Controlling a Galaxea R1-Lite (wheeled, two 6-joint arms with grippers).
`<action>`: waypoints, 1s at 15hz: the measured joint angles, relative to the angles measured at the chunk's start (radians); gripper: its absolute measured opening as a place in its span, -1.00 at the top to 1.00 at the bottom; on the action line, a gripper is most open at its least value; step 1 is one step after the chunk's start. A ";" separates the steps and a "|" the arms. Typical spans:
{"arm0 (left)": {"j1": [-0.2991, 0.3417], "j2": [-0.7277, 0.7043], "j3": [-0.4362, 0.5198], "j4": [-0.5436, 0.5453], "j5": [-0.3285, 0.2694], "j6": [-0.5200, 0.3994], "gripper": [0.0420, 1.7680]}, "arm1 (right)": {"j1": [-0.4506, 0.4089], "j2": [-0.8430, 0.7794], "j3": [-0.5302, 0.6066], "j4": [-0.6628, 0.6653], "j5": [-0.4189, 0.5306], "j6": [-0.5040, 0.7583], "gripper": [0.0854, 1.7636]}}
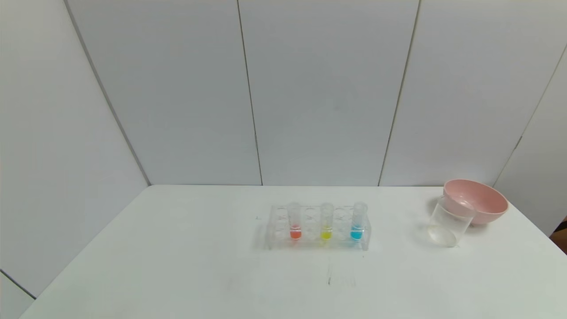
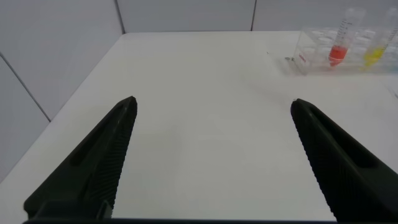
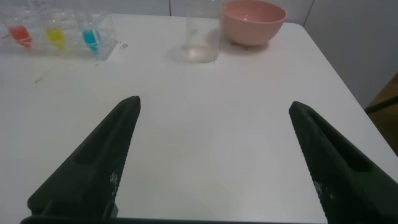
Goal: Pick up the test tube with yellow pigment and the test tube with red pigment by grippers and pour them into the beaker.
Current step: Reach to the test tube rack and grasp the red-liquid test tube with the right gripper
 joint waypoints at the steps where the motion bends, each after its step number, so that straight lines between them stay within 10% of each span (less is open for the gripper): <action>1: 0.000 0.000 0.000 0.000 0.000 0.000 -1.00 | 0.000 0.007 -0.024 0.000 0.024 0.000 -0.94; 11: 0.000 0.000 0.000 0.000 0.000 0.000 -1.00 | 0.007 0.610 -0.514 -0.140 0.157 0.099 -0.94; 15: 0.000 0.000 0.000 0.000 0.000 0.000 -1.00 | 0.126 0.989 -0.719 -0.286 0.049 0.170 -0.94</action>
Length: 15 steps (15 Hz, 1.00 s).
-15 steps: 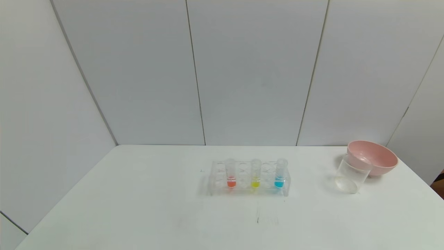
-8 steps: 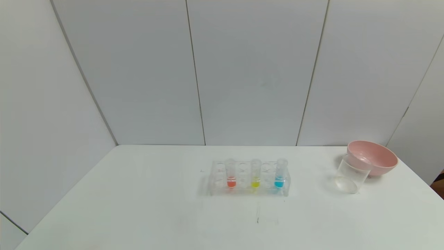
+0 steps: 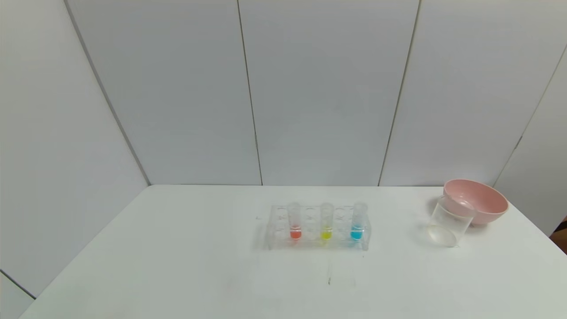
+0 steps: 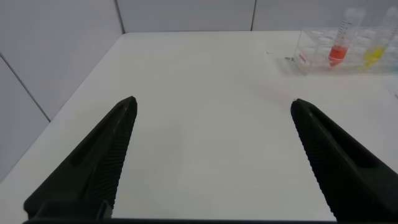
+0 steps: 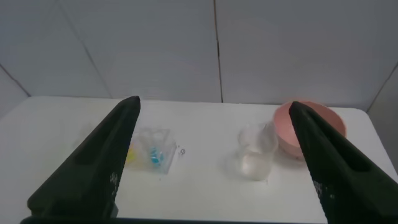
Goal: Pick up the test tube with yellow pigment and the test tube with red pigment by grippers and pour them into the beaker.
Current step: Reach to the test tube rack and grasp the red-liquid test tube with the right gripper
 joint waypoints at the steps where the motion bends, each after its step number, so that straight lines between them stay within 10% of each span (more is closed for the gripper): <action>1: 0.000 0.000 0.000 0.000 0.000 0.000 -1.00 | 0.080 0.070 -0.025 -0.034 -0.087 0.016 -0.94; 8: 0.000 0.000 0.000 0.000 0.000 0.000 -1.00 | 0.703 0.479 -0.043 -0.469 -0.769 0.080 -0.94; 15: 0.000 0.000 0.000 0.000 0.000 0.000 -1.00 | 0.926 0.890 -0.056 -0.860 -0.971 0.083 -0.94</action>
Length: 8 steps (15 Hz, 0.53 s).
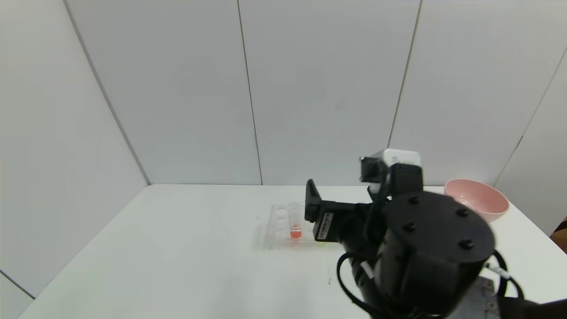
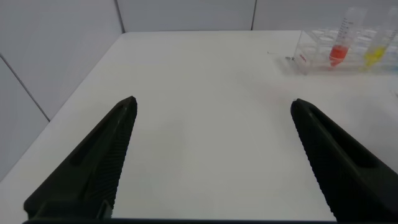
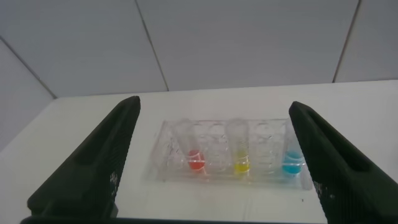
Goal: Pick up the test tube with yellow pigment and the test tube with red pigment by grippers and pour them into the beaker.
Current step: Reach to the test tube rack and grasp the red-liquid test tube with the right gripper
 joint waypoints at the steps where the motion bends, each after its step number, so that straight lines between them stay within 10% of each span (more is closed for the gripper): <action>1: 0.000 0.000 0.000 0.000 0.000 0.000 -1.00 | 0.018 0.049 -0.012 -0.014 -0.010 -0.001 -0.94; 8: 0.000 0.000 0.000 0.000 0.000 0.000 -1.00 | -0.011 0.326 -0.217 -0.025 0.004 -0.001 -0.94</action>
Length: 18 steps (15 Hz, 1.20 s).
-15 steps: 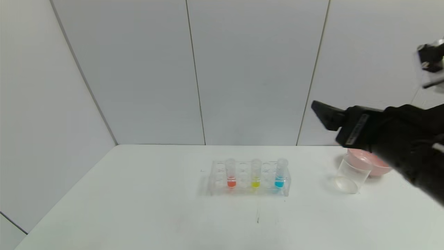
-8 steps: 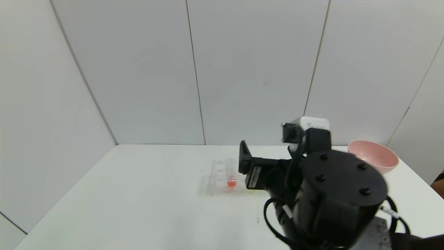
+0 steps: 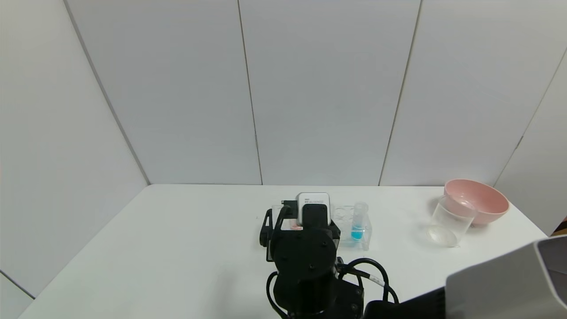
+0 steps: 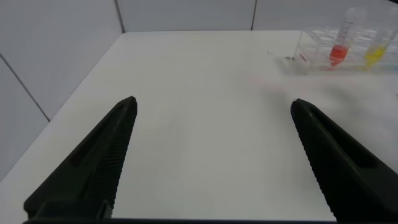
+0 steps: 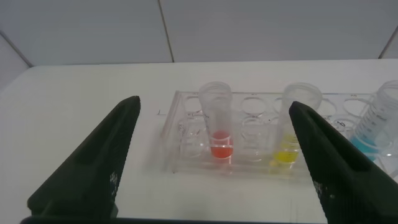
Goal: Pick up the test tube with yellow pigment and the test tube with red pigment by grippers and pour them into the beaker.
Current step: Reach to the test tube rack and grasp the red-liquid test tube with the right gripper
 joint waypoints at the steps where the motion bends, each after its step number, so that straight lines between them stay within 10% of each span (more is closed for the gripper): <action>1: 0.000 0.000 0.000 0.000 0.000 0.000 -1.00 | -0.016 0.032 -0.031 0.001 0.012 0.000 -0.94; 14: 0.000 0.000 0.000 0.000 0.000 0.000 -1.00 | -0.114 0.201 -0.163 0.015 0.120 -0.010 -0.93; 18: 0.000 0.000 0.000 0.000 0.000 0.000 -1.00 | -0.122 0.213 -0.173 0.040 0.135 -0.011 -0.15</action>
